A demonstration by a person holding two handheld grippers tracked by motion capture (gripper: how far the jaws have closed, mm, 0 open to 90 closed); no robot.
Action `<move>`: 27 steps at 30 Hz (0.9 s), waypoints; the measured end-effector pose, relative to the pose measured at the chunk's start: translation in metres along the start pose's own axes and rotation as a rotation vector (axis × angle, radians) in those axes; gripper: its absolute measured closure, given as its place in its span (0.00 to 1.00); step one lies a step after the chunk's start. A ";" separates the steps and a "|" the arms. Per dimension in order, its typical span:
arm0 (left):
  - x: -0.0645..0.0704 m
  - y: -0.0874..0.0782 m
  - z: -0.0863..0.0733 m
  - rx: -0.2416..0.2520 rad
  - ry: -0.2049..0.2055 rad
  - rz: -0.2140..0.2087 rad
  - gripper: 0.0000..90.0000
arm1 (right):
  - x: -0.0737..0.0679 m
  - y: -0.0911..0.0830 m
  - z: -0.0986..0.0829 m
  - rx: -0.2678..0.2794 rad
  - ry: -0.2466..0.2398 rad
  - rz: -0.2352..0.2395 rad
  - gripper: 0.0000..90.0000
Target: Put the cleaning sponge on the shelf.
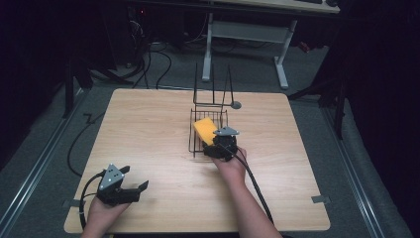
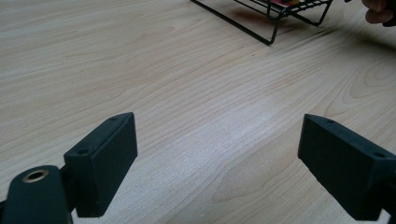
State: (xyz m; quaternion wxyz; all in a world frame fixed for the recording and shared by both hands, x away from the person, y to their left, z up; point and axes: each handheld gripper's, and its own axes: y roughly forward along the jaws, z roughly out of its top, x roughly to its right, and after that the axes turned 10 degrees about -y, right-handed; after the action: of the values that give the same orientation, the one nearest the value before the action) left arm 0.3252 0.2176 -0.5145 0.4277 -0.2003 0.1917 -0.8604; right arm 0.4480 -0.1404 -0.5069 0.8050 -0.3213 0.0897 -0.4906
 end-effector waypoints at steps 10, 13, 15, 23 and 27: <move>0.000 0.000 0.000 -0.001 -0.002 -0.002 0.14 | -0.002 0.000 0.000 0.001 -0.011 0.002 0.23; 0.000 0.000 0.000 -0.001 -0.004 -0.002 0.14 | -0.002 0.001 0.000 0.005 -0.014 0.002 0.21; 0.000 0.000 0.000 -0.001 -0.004 -0.003 0.14 | -0.003 0.000 0.000 0.007 -0.012 0.002 0.18; -0.001 0.000 0.000 -0.002 -0.006 -0.005 0.14 | -0.003 -0.007 0.004 0.019 -0.011 0.008 0.17; -0.001 0.000 0.000 -0.005 -0.005 -0.005 0.14 | -0.002 -0.013 0.006 0.031 -0.013 0.010 0.17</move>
State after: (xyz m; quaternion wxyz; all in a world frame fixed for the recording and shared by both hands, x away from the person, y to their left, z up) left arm 0.3259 0.2179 -0.5145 0.4255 -0.2042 0.1923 -0.8604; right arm 0.4400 -0.1405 -0.4947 0.8131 -0.3114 0.0783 -0.4856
